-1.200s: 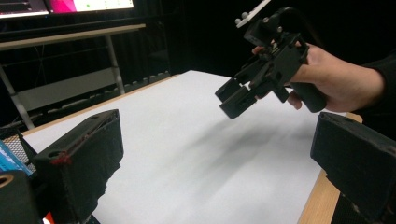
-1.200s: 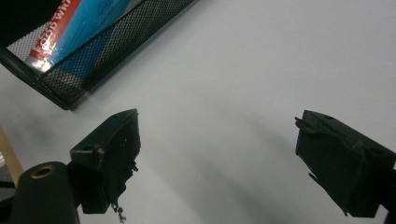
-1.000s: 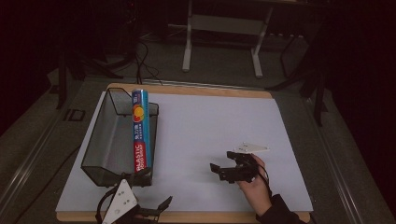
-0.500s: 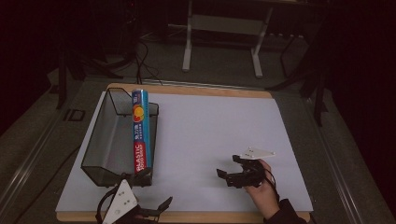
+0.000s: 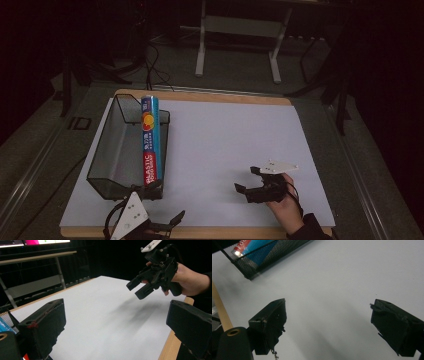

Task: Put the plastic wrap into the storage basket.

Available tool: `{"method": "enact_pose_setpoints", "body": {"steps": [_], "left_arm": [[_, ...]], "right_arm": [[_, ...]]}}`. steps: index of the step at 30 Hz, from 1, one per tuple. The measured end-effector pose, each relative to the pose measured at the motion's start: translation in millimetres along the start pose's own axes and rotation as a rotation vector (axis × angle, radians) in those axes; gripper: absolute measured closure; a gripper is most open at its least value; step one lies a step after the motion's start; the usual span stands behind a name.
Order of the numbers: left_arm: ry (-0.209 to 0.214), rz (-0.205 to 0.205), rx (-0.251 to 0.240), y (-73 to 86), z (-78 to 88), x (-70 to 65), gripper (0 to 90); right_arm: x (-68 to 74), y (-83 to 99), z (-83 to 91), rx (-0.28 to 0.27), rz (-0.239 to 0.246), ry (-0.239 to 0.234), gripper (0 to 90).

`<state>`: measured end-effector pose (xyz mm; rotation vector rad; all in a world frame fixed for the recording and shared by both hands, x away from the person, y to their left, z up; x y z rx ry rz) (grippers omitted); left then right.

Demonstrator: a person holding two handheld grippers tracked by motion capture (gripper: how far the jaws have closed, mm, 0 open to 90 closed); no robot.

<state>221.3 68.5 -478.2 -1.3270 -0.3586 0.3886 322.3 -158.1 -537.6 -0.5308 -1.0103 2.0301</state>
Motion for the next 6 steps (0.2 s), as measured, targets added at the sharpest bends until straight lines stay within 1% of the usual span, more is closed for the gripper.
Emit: {"method": "enact_pose_setpoints", "body": {"steps": [6], "left_arm": [[-0.002,-0.001,0.001,0.3,-0.9,0.1,3.1]], "right_arm": [[-4.0,-2.2,-0.1,-0.009,-0.012,0.007,12.9]]}}
Point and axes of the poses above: each handheld gripper's, and its own axes: z roughly backward along the jaws, y roughly out of its underside, x roughly to its left, the point moved 10 cm from there along -z, roughly forward along the jaws, and after that the axes turned 15 degrees about y, right-handed, at the moved point
